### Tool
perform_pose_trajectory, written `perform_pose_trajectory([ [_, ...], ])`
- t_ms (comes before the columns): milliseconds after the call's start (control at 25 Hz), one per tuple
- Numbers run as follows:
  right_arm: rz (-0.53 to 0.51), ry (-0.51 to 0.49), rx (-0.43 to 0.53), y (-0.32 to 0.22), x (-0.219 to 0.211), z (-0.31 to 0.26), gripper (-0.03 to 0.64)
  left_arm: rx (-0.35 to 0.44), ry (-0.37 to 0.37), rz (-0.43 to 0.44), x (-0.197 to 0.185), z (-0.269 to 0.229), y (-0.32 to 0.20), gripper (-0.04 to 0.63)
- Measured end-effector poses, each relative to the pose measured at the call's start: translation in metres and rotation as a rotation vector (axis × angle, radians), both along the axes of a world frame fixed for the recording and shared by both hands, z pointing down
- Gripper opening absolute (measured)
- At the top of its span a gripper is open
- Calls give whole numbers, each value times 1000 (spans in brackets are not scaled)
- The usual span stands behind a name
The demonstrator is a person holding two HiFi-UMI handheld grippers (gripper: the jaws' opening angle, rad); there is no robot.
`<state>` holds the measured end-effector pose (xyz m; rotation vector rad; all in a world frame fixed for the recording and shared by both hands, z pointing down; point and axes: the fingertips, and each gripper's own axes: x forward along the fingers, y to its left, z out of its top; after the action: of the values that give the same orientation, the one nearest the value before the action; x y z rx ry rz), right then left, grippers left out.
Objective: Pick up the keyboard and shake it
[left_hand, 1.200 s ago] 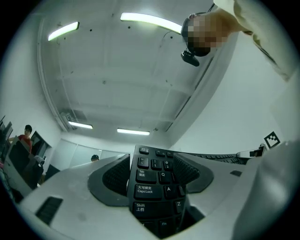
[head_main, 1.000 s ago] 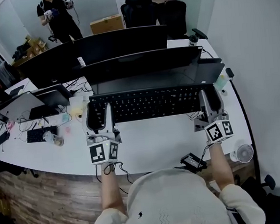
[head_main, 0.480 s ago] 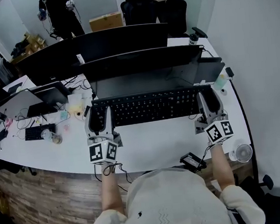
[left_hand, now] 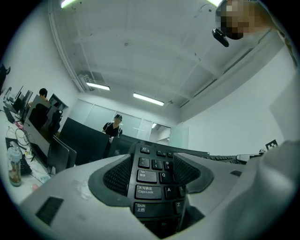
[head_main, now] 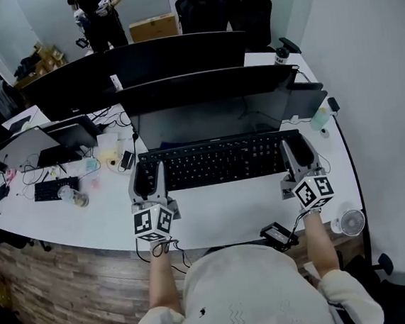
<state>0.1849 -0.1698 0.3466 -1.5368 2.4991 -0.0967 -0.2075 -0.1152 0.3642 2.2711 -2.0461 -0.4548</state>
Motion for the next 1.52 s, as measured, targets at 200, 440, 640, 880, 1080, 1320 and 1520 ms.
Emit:
perform_pose_trajectory([
  [200, -1, 7, -39, -2, -4, 15, 239, -38, 8, -1, -4, 16, -1, 275],
  [440, 5, 19, -90, -5, -5, 32, 239, -86, 19, 2, -4, 35, -5, 275],
  [640, 18, 27, -134, -7, 0, 48, 239, -126, 21, 13, 0, 52, -10, 275],
  [880, 32, 38, -186, -7, 5, 69, 239, -176, 29, 23, 4, 74, -12, 275],
  [1080, 36, 46, -224, -6, 7, 85, 241, -214, 33, 26, 6, 90, -13, 275],
  [1320, 37, 55, -273, -7, 7, 105, 241, -262, 42, 28, 8, 111, -12, 275],
  [1520, 41, 65, -314, -7, 8, 120, 241, -302, 49, 31, 8, 128, -13, 275],
])
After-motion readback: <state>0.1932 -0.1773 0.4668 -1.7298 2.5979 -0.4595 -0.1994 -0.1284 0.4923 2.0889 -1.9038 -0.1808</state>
